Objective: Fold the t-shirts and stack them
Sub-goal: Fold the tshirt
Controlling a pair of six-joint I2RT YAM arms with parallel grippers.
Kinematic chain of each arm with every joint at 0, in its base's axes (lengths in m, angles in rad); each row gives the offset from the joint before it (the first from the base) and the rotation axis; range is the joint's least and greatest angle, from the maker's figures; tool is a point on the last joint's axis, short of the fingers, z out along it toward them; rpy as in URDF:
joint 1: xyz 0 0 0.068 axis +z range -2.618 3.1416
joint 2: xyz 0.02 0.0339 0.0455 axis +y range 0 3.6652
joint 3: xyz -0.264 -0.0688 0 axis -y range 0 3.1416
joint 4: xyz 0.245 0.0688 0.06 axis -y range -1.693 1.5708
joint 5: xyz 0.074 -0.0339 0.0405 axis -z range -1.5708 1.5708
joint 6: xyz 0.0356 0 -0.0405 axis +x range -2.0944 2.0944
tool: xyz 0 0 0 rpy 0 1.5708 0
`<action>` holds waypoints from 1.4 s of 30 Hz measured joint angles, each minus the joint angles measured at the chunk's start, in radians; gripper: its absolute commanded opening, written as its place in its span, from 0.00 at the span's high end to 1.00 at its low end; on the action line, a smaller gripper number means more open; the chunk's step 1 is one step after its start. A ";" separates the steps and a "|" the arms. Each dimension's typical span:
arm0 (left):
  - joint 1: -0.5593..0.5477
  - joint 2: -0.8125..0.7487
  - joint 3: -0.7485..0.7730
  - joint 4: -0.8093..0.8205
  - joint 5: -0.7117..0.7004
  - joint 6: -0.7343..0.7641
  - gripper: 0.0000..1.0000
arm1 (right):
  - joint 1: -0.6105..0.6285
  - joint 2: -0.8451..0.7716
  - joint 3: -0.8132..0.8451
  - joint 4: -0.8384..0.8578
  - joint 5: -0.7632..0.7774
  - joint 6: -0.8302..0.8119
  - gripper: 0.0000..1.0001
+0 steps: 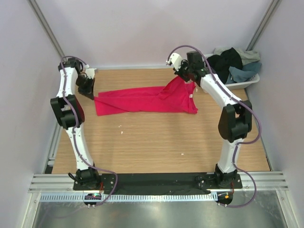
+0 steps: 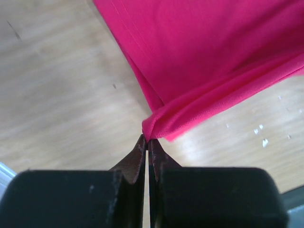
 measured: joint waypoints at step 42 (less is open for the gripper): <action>-0.001 -0.045 -0.378 0.102 0.129 -0.229 0.32 | -0.096 0.045 -0.210 -0.197 0.140 0.408 0.44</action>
